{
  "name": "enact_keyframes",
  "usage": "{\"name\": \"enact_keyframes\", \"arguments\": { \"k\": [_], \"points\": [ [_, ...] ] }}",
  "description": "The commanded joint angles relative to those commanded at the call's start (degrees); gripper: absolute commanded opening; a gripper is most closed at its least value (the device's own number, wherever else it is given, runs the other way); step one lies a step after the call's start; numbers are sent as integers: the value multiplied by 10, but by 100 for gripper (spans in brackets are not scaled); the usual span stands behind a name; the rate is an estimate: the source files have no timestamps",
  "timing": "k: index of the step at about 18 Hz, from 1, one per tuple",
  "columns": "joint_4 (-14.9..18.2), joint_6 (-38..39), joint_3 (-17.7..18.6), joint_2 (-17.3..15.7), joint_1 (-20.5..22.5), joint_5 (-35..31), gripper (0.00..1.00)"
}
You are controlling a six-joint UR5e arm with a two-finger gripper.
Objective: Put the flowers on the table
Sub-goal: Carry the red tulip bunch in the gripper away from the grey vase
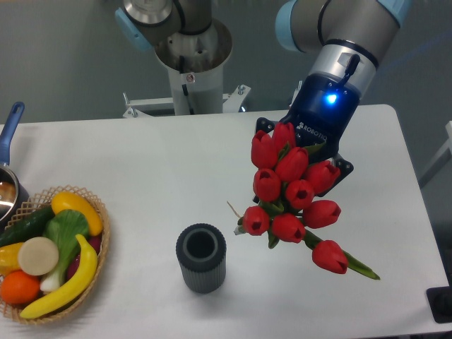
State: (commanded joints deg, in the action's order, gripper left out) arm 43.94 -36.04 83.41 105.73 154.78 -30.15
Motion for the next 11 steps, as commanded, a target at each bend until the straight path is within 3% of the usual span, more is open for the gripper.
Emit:
{"name": "enact_keyframes", "arguments": {
  "k": [4,11],
  "points": [
    [-1,-5,5,1,2,-17,47],
    [-1,-67,8,3,11,-129,45]
  ]
}}
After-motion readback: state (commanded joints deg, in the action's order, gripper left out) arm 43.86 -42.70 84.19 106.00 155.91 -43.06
